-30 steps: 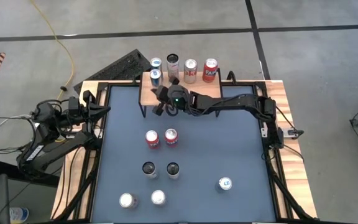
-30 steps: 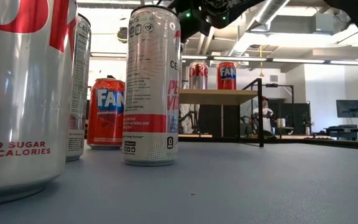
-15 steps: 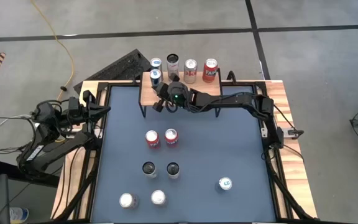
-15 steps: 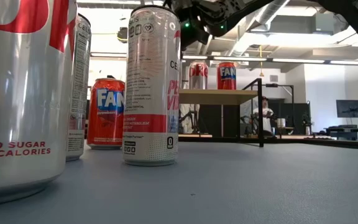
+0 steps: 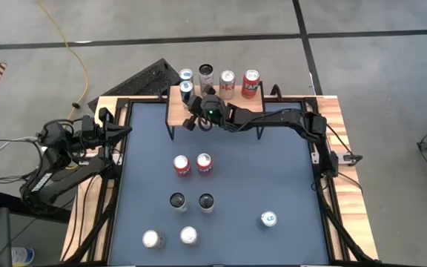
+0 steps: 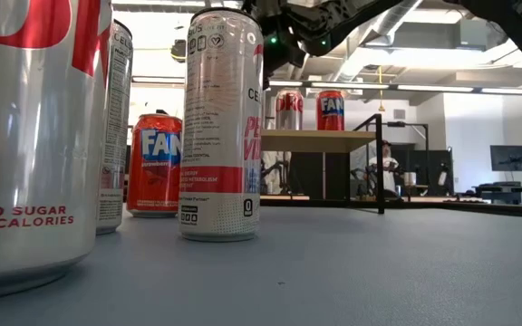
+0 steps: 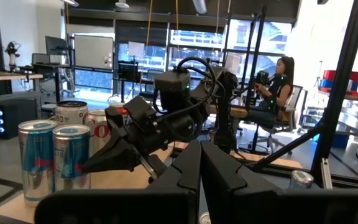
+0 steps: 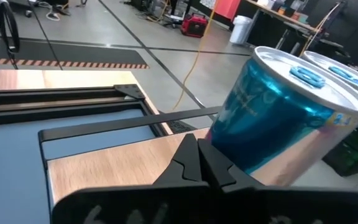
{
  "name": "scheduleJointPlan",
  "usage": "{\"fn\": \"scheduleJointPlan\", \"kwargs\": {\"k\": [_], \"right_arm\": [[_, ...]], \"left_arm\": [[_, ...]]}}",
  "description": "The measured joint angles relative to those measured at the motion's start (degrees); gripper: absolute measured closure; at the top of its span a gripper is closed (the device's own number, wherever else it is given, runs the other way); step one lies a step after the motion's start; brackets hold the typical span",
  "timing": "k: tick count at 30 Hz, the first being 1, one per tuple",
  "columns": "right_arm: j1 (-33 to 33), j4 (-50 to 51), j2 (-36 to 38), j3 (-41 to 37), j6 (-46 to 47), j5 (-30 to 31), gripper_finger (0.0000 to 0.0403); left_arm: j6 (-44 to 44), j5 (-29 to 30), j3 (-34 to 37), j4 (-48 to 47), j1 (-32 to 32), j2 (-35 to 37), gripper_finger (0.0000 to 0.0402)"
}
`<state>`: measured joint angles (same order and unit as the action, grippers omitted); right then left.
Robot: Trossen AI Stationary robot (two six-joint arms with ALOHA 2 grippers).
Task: Place canned beverage on shelf
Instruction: Put the top blue soda can on the shelf aligned with the other blue soda can
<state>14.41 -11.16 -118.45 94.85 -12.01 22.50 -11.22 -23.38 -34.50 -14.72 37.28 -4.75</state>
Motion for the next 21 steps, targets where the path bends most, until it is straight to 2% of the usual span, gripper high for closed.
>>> {"fn": "scheduleJointPlan", "kwargs": {"k": [6, 11, 16, 21], "right_arm": [[-1.8, 0.2, 0.4, 0.0, -2.4, -0.5, 0.0403], [-5.4, 7.8, 4.5, 0.0, -4.6, -0.3, 0.0403], [-5.8, 10.0, 4.9, 0.0, -7.4, 6.8, 0.0403], [-3.5, 11.6, 4.5, 0.1, -5.5, 7.3, 0.0403]], "left_arm": [[0.2, 0.0, 0.0, 0.0, 0.0, 0.0, 0.0401], [0.0, -0.3, 0.0, -0.1, 0.0, 0.0, 0.0401], [0.0, -0.4, 0.0, -0.2, 0.0, 0.0, 0.0401], [0.4, -0.4, 0.0, -0.9, 0.0, 0.0, 0.0401]]}}
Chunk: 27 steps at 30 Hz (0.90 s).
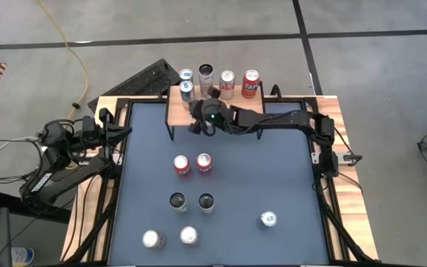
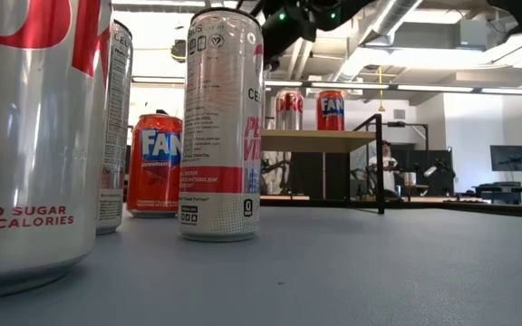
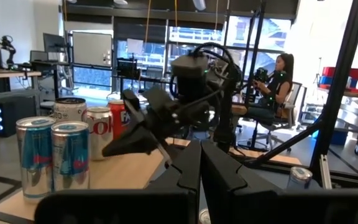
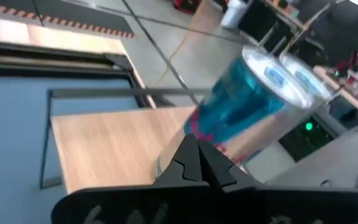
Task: Place canned beverage on shelf
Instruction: Put the top blue soda can on the shelf aligned with the other blue soda can
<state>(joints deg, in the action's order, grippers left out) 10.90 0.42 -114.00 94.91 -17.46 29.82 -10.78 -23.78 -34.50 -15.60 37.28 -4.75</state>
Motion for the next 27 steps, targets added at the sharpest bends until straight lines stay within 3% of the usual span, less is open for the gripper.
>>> {"fn": "scheduleJointPlan", "kwargs": {"k": [27], "right_arm": [[4.3, -0.3, -1.6, 0.0, 1.6, -5.8, 0.0403]], "left_arm": [[0.7, 2.1, 0.0, -0.2, 0.0, 0.0, 0.0401]]}}
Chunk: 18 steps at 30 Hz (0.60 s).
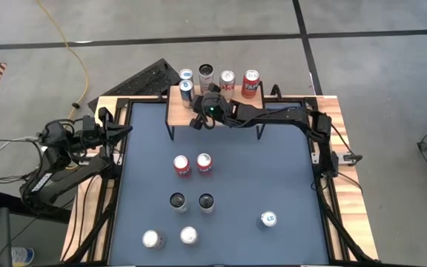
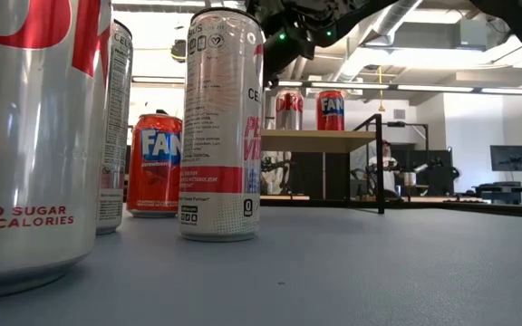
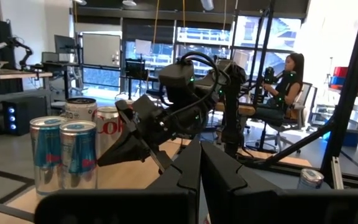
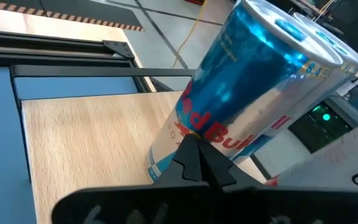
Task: Place canned beverage on shelf
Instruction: Put the top blue soda can on the shelf aligned with the other blue soda can, then put the left pink soda can on the shelf aligned with the other pink soda can
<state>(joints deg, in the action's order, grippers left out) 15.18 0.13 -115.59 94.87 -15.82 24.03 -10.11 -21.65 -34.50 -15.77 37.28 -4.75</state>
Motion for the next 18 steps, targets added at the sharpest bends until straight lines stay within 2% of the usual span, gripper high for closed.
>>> {"fn": "scheduleJointPlan", "kwargs": {"k": [8, 11, 13, 18], "right_arm": [[-3.9, 4.0, 2.0, 0.0, -2.2, 0.0, 0.0403], [-7.8, 8.8, 6.9, 0.0, -4.6, 1.7, 0.0403], [-10.6, 14.3, 11.2, 0.0, -5.1, 3.0, 0.0403], [-18.3, 27.7, 22.7, 0.0, -0.3, 3.3, 0.0398]], "left_arm": [[0.2, 0.0, 0.0, -0.2, 0.0, 0.0, 0.0401], [0.0, -0.8, 0.0, -0.2, 0.0, 0.0, 0.0401], [-0.1, -3.6, 0.0, -0.2, 0.0, 0.0, 0.0401], [-0.9, -9.5, 0.0, -0.2, 0.0, 0.0, 0.0398]]}}
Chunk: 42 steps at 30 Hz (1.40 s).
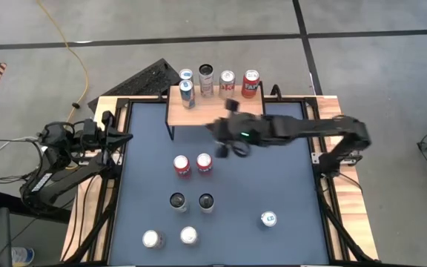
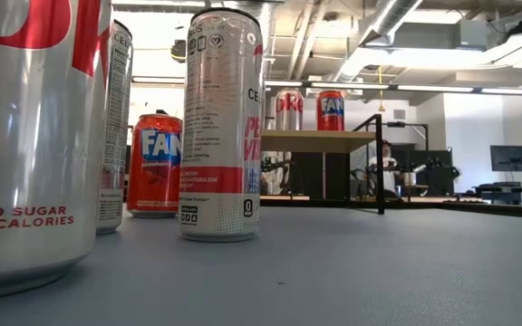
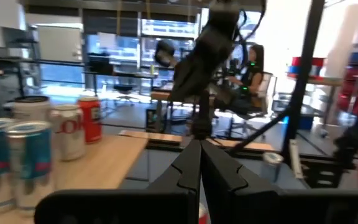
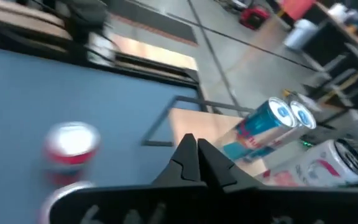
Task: Place canned beverage on shelf
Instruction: Put the left pink soda can on the shelf aligned with the other pink soda can
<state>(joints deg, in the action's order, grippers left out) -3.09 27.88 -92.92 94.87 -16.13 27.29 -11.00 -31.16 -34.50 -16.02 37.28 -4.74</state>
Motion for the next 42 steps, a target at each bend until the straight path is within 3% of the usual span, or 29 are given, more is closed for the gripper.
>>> {"fn": "scheduleJointPlan", "kwargs": {"k": [5, 11, 18, 24, 31, 35, 39, 42], "right_arm": [[-6.9, 11.5, 10.8, 0.1, 11.0, 1.4, 0.0362], [-15.6, 22.0, 17.8, 0.1, 22.4, 1.5, 0.0321], [-23.4, 38.2, 17.6, 0.1, 39.7, 1.4, 0.0305], [-28.2, 48.6, 12.6, 0.0, 53.0, 1.9, 0.0304], [-30.3, 47.8, 4.2, 0.0, 51.2, 13.0, 0.0304], [-29.2, 40.1, 0.8, 0.0, 40.8, 21.3, 0.0304], [-25.1, 29.8, 1.1, -0.1, 25.7, 19.6, 0.0304], [-20.9, 18.9, 4.1, -0.1, 16.4, 6.8, 0.0304]], "left_arm": [[-3.4, -1.0, 0.0, -0.7, 0.0, -0.6, 0.0366], [-7.7, -10.4, 0.0, 0.6, 0.0, -4.7, 0.0313], [-10.7, -13.0, 0.0, 10.0, -2.9, -11.1, 0.03], [-10.0, -10.3, 0.0, 12.6, -8.6, -16.2, 0.0309], [-3.8, -2.2, 0.0, 11.8, -15.8, -21.0, 0.0317], [-3.0, 2.3, 0.0, 9.3, -18.8, -22.9, 0.0317], [-2.5, 5.2, -0.5, 7.0, -20.5, -23.6, 0.0317], [-1.1, 5.7, -2.8, 5.9, -21.3, -23.5, 0.0317]]}}
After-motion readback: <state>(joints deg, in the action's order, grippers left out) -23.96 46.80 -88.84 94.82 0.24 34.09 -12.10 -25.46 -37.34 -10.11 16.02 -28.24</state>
